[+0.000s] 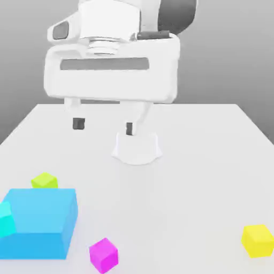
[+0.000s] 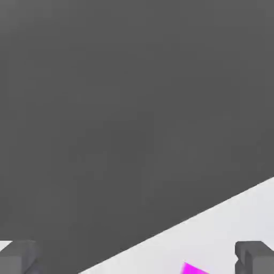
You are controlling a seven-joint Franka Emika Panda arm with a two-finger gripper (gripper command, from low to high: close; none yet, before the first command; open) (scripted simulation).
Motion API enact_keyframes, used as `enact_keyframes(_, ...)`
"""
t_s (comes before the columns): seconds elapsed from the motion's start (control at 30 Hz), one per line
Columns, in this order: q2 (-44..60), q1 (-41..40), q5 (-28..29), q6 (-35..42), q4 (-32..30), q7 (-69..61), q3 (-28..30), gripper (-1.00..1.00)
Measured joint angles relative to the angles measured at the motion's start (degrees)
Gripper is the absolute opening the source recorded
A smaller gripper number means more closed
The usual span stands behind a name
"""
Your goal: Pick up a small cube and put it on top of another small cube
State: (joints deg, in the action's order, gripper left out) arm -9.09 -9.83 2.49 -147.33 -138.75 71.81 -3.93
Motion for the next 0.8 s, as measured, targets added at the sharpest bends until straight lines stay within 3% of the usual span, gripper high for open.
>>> enact_keyframes(0.33,20.7,-1.4,-0.6,-8.8,-4.0,13.2,1.6,0.00)
enact_keyframes(0.5,31.1,-1.0,-0.6,-16.2,-2.7,14.8,2.4,0.00)
enact_keyframes(0.53,33.0,-0.9,-0.5,-17.7,-2.4,14.9,2.6,-1.00)
enact_keyframes(0.8,32.0,-1.0,-0.5,-17.0,-2.6,15.0,2.5,-1.00)
